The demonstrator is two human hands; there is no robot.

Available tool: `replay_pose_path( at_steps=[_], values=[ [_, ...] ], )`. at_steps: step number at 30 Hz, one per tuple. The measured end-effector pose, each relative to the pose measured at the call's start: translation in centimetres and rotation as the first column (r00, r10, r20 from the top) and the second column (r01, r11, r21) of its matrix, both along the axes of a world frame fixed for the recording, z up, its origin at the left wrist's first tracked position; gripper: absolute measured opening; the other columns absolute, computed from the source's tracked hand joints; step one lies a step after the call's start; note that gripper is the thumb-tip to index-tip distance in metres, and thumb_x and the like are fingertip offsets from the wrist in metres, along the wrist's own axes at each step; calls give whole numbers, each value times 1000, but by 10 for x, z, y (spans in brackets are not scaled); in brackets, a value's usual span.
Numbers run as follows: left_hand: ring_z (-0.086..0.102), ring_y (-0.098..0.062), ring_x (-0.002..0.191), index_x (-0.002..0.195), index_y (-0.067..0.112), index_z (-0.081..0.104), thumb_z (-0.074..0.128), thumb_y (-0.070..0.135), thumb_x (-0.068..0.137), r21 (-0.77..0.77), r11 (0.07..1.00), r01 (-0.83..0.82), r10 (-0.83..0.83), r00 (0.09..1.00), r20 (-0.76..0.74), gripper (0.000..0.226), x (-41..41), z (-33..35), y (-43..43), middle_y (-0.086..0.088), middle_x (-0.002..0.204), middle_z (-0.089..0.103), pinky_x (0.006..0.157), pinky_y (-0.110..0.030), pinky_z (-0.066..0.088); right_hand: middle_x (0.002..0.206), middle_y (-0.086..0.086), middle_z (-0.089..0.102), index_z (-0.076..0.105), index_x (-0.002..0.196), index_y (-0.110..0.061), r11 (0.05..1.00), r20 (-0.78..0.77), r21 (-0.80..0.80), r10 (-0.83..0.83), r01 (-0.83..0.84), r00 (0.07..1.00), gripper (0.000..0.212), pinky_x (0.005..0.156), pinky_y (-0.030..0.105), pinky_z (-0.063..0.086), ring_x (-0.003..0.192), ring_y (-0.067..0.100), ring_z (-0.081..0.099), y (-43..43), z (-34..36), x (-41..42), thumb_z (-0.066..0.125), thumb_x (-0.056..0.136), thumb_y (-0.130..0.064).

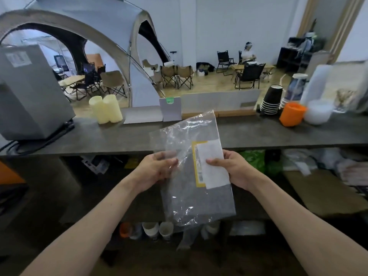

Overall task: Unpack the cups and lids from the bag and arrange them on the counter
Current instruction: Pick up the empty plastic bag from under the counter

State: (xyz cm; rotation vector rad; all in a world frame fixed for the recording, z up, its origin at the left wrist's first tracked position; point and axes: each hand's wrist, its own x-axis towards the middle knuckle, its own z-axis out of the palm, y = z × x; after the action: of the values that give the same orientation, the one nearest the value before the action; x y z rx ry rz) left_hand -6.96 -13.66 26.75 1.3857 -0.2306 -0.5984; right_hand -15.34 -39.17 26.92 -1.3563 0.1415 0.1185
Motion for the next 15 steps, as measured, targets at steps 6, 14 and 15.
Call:
replay_pose_path(
  at_steps=[6,14,15],
  values=[
    [73,-20,87,112,-7,62,61,-1,92,165,972,170,-211,936,281,21,2,20,-37,-18,110,72,70,-28,60,118,17,72,70,114,-5,993,-95,-33,108,-111,990,30,78,37,61,105,31,71,-58,-1,-37,69,84,-5],
    [66,-27,102,109,14,73,62,3,85,-58,957,284,-273,950,153,28,-14,45,-126,-17,130,61,79,-41,59,79,18,67,73,55,-13,972,35,-51,-229,231,973,62,53,27,56,62,22,65,-151,-3,-83,34,90,19],
    [64,-29,105,126,18,65,55,8,90,-115,959,258,-256,966,36,38,-8,44,-139,-17,132,57,79,-43,58,83,23,66,70,52,-13,969,61,-47,-240,243,969,63,55,29,56,67,27,66,-165,-4,-89,30,88,21]
  ],
)
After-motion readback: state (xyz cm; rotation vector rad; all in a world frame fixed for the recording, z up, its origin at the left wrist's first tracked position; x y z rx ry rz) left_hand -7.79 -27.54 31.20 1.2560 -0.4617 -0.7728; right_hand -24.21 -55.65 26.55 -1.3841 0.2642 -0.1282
